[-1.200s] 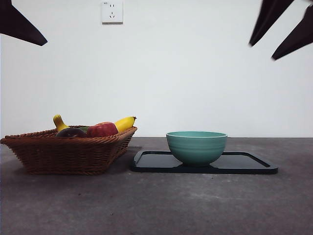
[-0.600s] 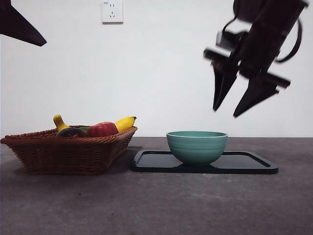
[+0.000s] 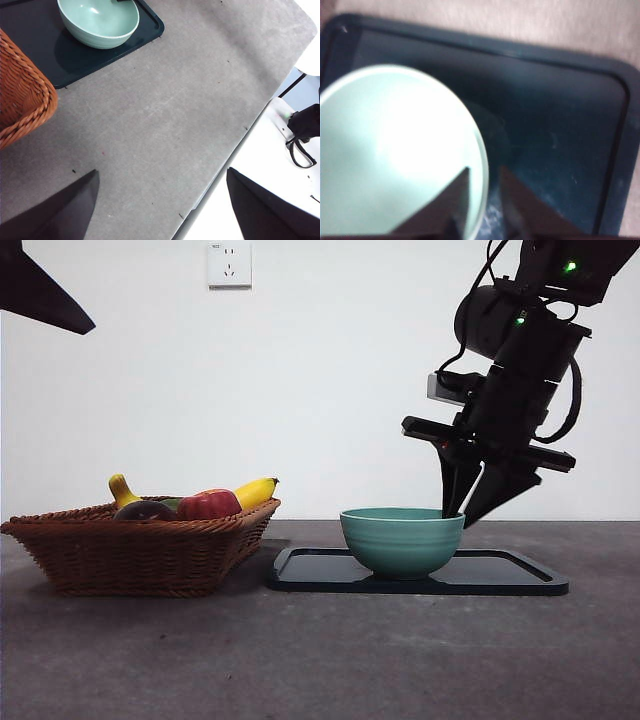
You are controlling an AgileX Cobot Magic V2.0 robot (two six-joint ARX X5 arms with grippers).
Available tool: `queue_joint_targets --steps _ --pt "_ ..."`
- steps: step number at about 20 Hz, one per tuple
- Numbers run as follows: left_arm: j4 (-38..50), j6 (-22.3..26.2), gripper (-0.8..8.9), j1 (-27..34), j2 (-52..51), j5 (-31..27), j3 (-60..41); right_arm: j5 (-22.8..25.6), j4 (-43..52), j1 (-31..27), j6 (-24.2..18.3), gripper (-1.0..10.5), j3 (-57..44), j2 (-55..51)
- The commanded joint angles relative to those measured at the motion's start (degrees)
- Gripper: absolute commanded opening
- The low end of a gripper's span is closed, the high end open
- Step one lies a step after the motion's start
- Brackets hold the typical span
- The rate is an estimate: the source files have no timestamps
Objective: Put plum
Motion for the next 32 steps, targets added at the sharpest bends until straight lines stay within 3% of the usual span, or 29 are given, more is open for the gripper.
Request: queue_joint_targets --steps 1,9,16,20,24,32 --pt "0.3 0.3 4.03 -0.3 0.3 0.3 1.0 0.1 0.8 0.3 -0.5 0.1 1.1 1.0" --pt "0.2 0.3 4.03 -0.3 0.3 0.3 1.0 0.0 1.1 0.3 -0.4 0.1 1.6 -1.3" --pt "0.2 0.1 4.03 -0.3 0.3 0.3 1.0 -0.3 -7.5 1.6 -1.8 0.1 1.8 -16.0" --pt "0.2 0.1 4.03 -0.3 0.3 0.3 1.0 -0.2 -16.8 4.8 -3.8 0.1 1.6 -25.6" --pt "0.2 0.1 4.03 -0.3 0.3 0.3 1.0 0.4 -19.9 8.8 -3.8 0.1 -0.3 -31.6" --pt "0.2 0.1 4.03 -0.3 0.3 0.3 1.0 3.2 -13.2 16.2 -1.8 0.1 -13.3 -33.4"
